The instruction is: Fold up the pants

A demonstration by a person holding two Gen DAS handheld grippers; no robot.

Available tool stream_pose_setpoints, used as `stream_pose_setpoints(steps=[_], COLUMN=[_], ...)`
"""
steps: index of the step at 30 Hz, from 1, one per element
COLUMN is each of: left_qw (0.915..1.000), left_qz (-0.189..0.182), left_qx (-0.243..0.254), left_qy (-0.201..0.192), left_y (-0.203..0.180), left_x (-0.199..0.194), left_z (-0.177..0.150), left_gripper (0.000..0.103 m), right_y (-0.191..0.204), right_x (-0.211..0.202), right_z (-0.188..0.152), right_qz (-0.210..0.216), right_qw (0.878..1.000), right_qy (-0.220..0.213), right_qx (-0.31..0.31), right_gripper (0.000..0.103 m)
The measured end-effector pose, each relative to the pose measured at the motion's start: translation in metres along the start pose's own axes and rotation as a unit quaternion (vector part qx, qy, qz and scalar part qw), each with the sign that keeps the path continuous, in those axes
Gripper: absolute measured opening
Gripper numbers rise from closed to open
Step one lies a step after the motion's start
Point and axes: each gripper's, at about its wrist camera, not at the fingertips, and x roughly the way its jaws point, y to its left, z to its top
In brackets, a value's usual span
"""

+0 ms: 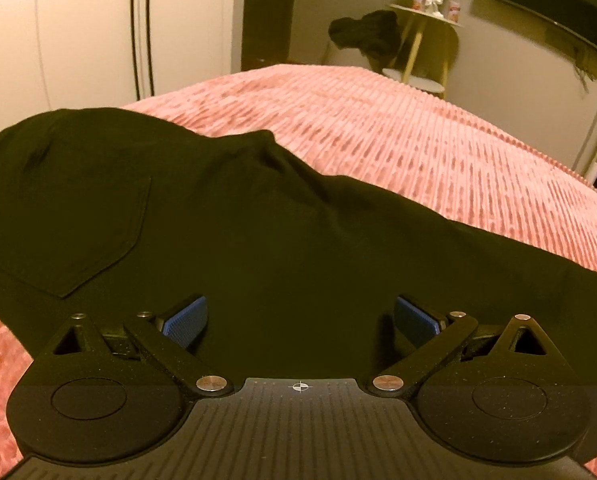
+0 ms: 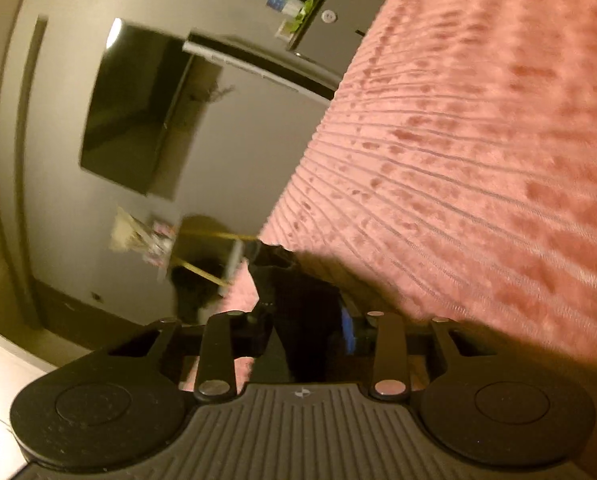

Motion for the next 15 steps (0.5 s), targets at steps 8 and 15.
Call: stream_pose_setpoints(steps=[8, 15], left_qw=[1.0000, 1.0000], left_qz=[-0.007, -0.007], left_qx=[0.005, -0.005], left_qy=[0.003, -0.001], left_y=[-0.004, -0.001], left_x=[0.002, 0.000], left_z=[-0.001, 0.000], left_gripper=[0.102, 0.102], right_y=[-0.001, 0.030], right_x=[0.022, 0.021], right_z=[0.003, -0.007], right_qz=[-0.015, -0.041], right_qw=[1.000, 0.997], right_qy=[0.011, -0.004], right_qx=[0.006, -0.063], right_gripper=[0.050, 0.011])
